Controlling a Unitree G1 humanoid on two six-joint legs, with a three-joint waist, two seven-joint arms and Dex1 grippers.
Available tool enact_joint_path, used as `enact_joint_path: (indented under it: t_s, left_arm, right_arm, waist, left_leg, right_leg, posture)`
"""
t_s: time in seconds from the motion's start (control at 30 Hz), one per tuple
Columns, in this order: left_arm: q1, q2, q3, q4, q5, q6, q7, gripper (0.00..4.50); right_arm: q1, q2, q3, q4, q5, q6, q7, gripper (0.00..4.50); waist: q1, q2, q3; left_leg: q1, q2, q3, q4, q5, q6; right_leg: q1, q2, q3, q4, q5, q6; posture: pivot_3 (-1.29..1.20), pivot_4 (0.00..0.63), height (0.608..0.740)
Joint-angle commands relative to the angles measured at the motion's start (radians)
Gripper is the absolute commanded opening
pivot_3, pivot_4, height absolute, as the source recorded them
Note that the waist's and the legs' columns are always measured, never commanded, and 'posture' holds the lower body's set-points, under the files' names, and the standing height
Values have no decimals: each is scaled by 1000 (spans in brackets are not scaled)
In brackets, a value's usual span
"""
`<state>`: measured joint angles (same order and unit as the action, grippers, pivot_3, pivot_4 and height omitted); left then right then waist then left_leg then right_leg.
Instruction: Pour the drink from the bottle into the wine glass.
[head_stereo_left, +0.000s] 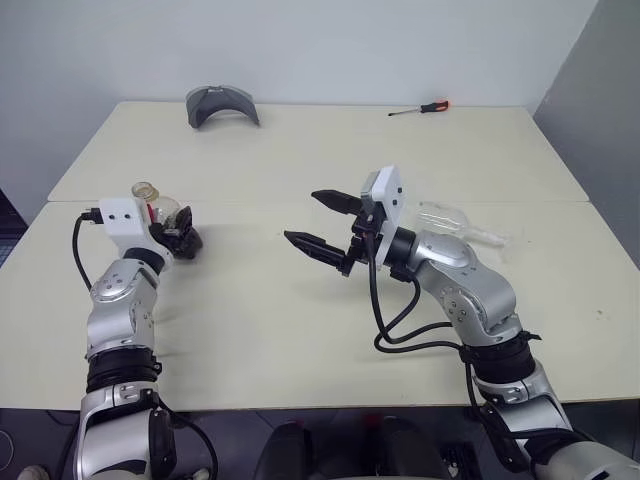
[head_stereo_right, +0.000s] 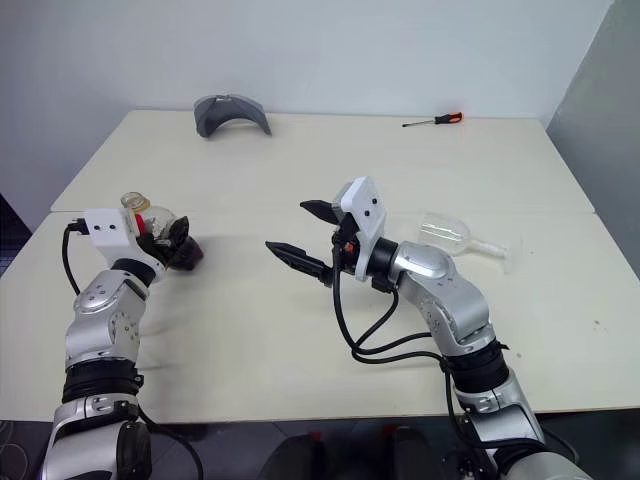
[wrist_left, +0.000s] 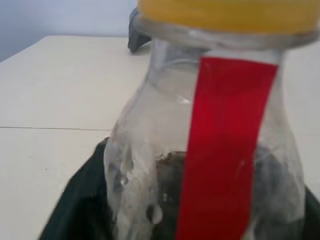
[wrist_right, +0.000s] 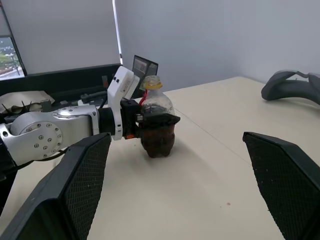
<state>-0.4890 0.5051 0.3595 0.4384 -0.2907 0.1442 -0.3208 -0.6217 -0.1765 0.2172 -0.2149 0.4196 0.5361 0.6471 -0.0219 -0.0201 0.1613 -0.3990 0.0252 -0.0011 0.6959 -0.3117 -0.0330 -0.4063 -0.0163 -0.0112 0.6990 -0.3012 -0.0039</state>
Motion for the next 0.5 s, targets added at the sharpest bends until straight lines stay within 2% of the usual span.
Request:
enact_joint_path:
  t_s: [0.03,0.07,0.33,0.5]
  left_arm:
    - [-18,14,5,-38,-3,-13,-7,4262]
    - [-16,14,6,-41,-5,-11,-8,4485]
    - [76,-22,10,-177,-35,58,12,4485]
    - [187,-46,17,-356,-29,112,54,4485]
  right_arm:
    - [-19,6,-21,-38,14,-2,-6,4500]
    - [-21,7,-23,-37,15,-2,-6,4500]
    - [-26,7,-32,-33,18,-2,-9,4500]
    - [-12,7,-29,-31,13,-11,-7,4500]
  waist:
    - [0,0,0]
    - [0,0,0]
    - [-4,0,0]
    - [-5,0,0]
  left_leg:
    - [0,0,0,0,0,0]
    - [0,0,0,0,0,0]
    - [0,0,0,0,0,0]
    - [0,0,0,0,0,0]
  right_leg:
    - [0,0,0,0,0,0]
    - [0,0,0,0,0,0]
    - [0,0,0,0,0,0]
    - [0,0,0,0,0,0]
  posture:
    - [0,150,740]
    - [0,150,740]
    - [0,150,740]
    - [0,150,740]
